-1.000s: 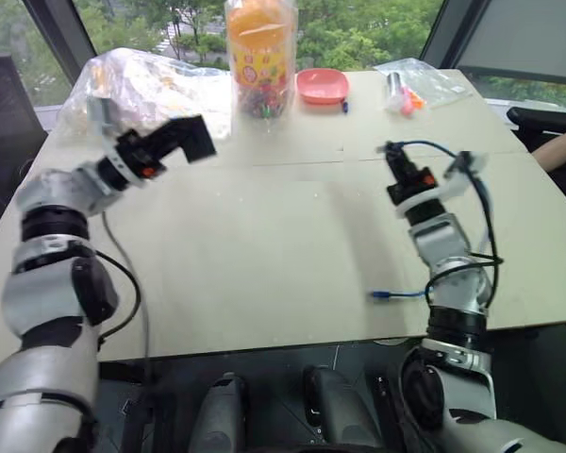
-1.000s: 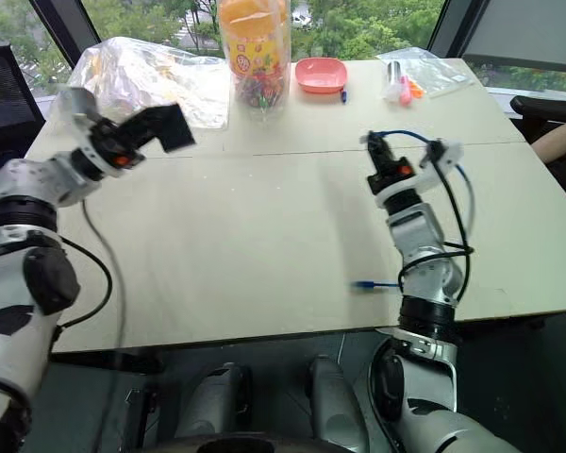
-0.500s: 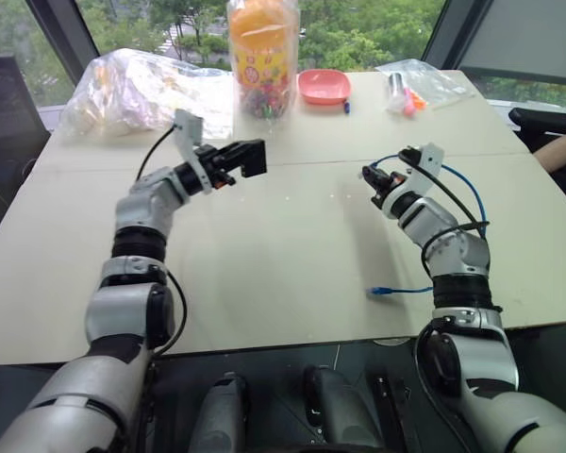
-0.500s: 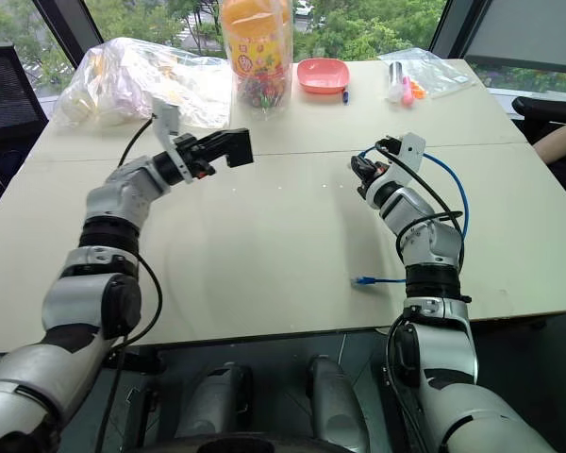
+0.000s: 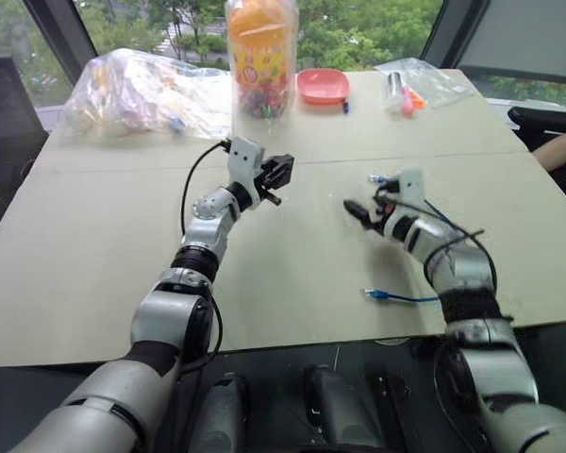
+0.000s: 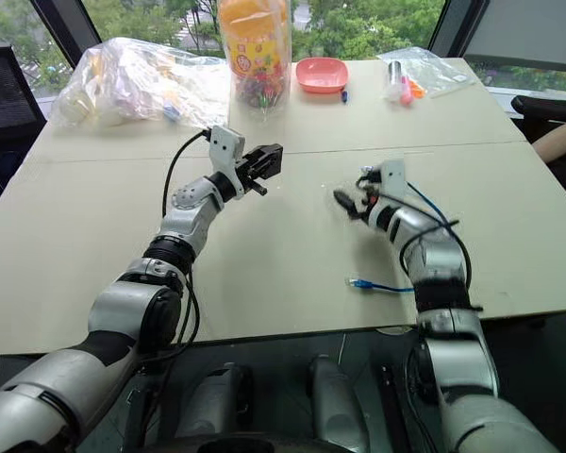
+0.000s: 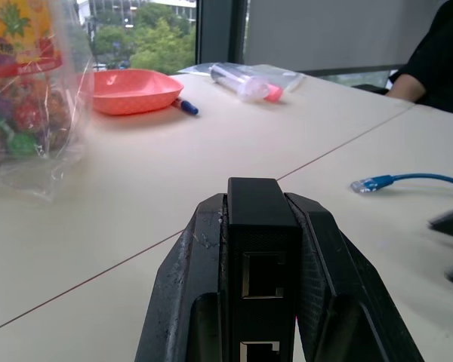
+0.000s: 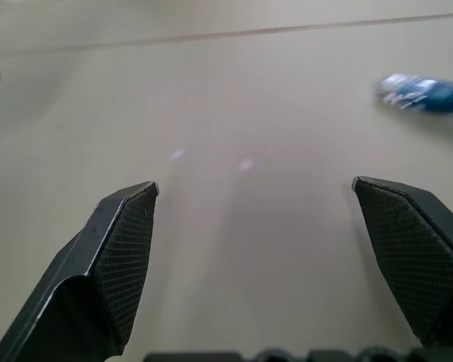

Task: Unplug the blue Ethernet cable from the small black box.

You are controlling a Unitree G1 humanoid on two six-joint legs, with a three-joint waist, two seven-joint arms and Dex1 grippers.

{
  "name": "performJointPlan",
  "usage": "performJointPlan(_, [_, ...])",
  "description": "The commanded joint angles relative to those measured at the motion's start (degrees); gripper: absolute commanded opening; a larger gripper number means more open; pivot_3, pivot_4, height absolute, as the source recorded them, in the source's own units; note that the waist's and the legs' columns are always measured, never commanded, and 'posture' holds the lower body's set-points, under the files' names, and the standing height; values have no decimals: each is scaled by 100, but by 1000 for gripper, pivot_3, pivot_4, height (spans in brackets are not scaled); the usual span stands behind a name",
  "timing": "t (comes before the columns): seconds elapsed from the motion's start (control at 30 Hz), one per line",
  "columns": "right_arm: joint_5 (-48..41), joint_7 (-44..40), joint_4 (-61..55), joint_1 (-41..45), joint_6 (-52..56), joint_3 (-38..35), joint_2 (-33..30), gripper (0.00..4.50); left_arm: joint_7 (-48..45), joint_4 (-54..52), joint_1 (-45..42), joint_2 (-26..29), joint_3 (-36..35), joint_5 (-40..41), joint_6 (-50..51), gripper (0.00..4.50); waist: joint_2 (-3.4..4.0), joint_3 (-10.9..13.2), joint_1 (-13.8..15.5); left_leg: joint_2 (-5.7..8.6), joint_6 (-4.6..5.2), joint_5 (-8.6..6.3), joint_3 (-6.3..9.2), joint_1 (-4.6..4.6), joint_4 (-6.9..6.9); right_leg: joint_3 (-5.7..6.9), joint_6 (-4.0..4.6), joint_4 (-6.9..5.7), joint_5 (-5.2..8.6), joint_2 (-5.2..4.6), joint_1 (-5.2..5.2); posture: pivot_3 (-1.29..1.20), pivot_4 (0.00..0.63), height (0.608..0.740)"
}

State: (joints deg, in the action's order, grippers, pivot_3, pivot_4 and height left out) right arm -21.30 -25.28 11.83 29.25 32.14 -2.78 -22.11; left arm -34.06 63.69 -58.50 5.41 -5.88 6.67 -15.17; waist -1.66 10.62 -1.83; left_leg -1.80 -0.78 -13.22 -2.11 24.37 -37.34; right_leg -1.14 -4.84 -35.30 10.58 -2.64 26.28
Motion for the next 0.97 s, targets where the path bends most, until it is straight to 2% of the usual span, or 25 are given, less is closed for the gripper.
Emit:
performJointPlan(0.03, [-193,60,-1234,-252,200,-105,38,4439,150,228,-156,-119,61,-137,-327,519,0,0,-1,0,0,0,-2,-1,-3,-1,-2,1,-2,0,-1,0,150,740])
performJointPlan(0.1, [-233,114,-1493,-376,266,-160,107,4439,184,339,-156,-152,60,-172,-381,519,-1,-1,4,0,0,0,-2,-2,-11,-1,-2,2,-3,0,-5,0,150,740])
performJointPlan(0.17, [-227,223,-1621,-439,253,-241,186,4500,166,438,-129,-174,81,-211,-416,1570,-1,-1,3,0,0,0,-2,-6,-15,-1,0,2,-5,2,-10,0,150,740])
performJointPlan(0.2, [-218,260,-1661,-461,242,-265,205,4500,144,475,-119,-183,84,-222,-424,1859,-2,-1,10,-1,0,0,-2,-6,-16,-1,3,2,-6,3,-11,0,150,740])
performJointPlan(0.27, [-170,306,-1695,-478,182,-285,220,4500,173,529,-106,-182,88,-261,-452,2798,-2,-1,30,-1,0,0,-2,-7,-16,-1,3,2,-6,4,-12,0,150,740])
performJointPlan(0.4, [-101,317,-1727,-517,87,-293,188,4500,51,422,-96,-112,20,-198,-289,4344,-2,-1,100,-1,0,0,-2,-6,-14,-1,3,4,-6,4,-11,0,150,740])
performJointPlan(0.43, [-92,287,-1774,-544,64,-286,156,4500,-76,285,-85,-48,5,-144,-165,4468,-2,-1,105,-1,0,0,-2,-5,-14,-1,2,4,-6,4,-11,0,150,740])
performJointPlan(0.53, [-147,213,-1976,-659,73,-334,83,4500,-509,-460,92,165,-48,110,347,4468,-2,-1,102,-1,0,0,-2,-4,-15,-1,2,6,-5,4,-11,0,150,740])
performJointPlan(0.63, [-311,-6,-2269,-879,124,-446,-53,4500,-1149,-2637,826,596,54,664,1922,4468,-1,-1,69,-3,0,0,-2,-4,-11,-2,3,5,-5,4,-10,0,150,740])
performJointPlan(0.77, [-352,-275,-2594,-1252,-9,-549,-289,4500,-1328,-5268,1942,1418,34,1434,4115,4468,2,-3,54,-7,0,0,-1,-13,2,-4,4,1,-5,7,-9,0,150,740])
performJointPlan(0.87, [-491,-407,-2885,-1603,-134,-801,-364,4500,-1213,-6722,2822,2046,-122,1850,5196,4468,2,-3,71,-8,0,0,0,-19,1,-4,5,-4,-4,7,-12,0,150,740])
performJointPlan(0.97, [-645,-503,-3098,-1895,-195,-979,-376,4500,-957,-7476,3440,2348,-402,2218,5872,4468,3,-4,97,-8,0,0,1,-32,-4,-2,24,-1,8,2,-31,0,150,740])
